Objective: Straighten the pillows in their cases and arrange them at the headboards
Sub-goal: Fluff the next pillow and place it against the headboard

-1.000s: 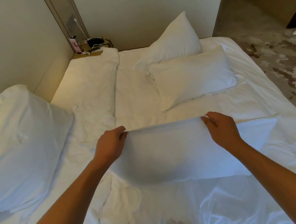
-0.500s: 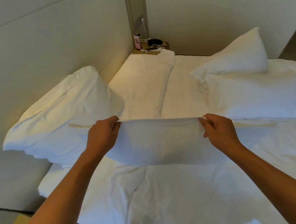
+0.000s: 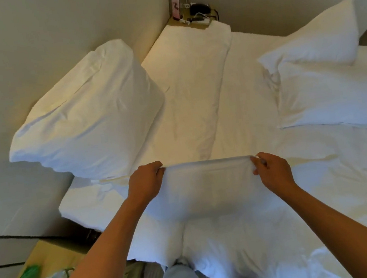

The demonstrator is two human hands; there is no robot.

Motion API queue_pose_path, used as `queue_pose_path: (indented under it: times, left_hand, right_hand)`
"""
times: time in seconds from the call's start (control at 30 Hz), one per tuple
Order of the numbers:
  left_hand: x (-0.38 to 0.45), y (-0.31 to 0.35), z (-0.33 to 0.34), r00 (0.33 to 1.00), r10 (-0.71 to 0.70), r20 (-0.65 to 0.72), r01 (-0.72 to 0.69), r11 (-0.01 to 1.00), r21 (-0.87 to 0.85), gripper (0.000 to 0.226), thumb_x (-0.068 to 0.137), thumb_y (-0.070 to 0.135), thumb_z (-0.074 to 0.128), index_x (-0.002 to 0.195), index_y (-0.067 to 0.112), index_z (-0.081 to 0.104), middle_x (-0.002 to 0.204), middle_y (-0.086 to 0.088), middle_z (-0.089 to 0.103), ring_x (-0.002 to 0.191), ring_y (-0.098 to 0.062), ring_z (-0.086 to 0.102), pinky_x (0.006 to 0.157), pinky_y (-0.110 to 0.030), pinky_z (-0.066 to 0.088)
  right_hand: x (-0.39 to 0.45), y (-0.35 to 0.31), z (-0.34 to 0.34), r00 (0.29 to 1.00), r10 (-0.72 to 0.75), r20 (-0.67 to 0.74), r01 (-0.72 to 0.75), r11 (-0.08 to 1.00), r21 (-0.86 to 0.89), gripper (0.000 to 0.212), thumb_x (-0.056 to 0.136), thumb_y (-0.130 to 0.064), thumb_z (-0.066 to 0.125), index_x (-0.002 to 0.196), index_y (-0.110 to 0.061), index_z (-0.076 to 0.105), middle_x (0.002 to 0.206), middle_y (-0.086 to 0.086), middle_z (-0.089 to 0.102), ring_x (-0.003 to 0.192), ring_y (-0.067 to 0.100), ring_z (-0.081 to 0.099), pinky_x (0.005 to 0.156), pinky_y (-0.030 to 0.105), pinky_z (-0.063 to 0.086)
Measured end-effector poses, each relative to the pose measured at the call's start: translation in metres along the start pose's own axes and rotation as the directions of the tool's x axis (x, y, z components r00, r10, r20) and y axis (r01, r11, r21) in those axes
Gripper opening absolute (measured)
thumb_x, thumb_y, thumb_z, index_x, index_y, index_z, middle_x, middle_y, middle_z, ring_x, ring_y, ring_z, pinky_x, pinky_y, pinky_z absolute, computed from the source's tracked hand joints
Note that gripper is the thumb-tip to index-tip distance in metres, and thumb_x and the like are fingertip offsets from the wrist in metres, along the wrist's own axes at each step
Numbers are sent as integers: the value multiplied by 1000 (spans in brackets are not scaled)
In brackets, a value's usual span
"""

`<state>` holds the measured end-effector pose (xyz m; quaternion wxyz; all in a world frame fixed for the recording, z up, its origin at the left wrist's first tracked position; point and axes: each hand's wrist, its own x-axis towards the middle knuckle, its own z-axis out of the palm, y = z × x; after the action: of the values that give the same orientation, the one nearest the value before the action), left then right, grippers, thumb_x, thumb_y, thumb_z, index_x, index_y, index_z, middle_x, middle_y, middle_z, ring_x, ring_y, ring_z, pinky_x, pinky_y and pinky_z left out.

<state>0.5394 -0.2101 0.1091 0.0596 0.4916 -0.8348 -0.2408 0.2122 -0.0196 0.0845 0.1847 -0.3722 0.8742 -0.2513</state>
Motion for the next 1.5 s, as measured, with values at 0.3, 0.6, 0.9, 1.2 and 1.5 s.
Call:
queue_pose_path:
  times: [0.3, 0.6, 0.9, 1.2, 1.5]
  left_hand:
    - [39, -39, 3, 996, 73, 46, -68, 992, -111, 24, 105, 34, 46, 98, 22, 65, 84, -4, 72, 81, -30, 66, 67, -39, 53]
    - [35, -47, 3, 992, 93, 82, -78, 983, -165, 20, 103, 29, 48, 104, 23, 66, 88, -5, 74, 84, -30, 67, 70, -39, 53]
    - [38, -45, -8, 993, 40, 109, -12, 968, -250, 17, 90, 31, 66, 81, 23, 54, 70, 4, 62, 66, -20, 59, 58, -33, 46]
    - [56, -32, -22, 993, 69, 100, -52, 985, -161, 20, 92, 29, 63, 81, 21, 48, 64, 6, 52, 58, -15, 49, 51, -28, 34]
    - [85, -6, -22, 997, -27, 70, 32, 997, -74, 22, 94, 20, 64, 81, 11, 50, 65, -2, 54, 53, -14, 41, 50, -26, 33]
  right_hand:
    - [-5, -20, 36, 988, 16, -151, -38, 989, -142, 25, 106, -36, 53, 100, -19, 69, 100, 2, 67, 81, 21, 61, 74, 32, 45]
    - [-16, -2, 8, 994, 42, -97, -71, 944, -323, 18, 99, -31, 66, 93, -15, 67, 94, 5, 64, 80, 28, 66, 70, 36, 50]
    - [-4, -11, -7, 994, 48, -96, -70, 965, -251, 35, 105, -36, 56, 78, -18, 44, 72, 4, 64, 66, 20, 64, 65, 41, 51]
    - [38, -4, 0, 997, -5, -80, -6, 991, -136, 32, 105, -41, 50, 78, -25, 40, 62, -5, 68, 62, 13, 66, 62, 35, 51]
    - [93, 16, -3, 989, -145, 1, 145, 989, -36, 29, 104, -47, 47, 83, -30, 37, 53, -5, 63, 51, 8, 61, 53, 34, 52]
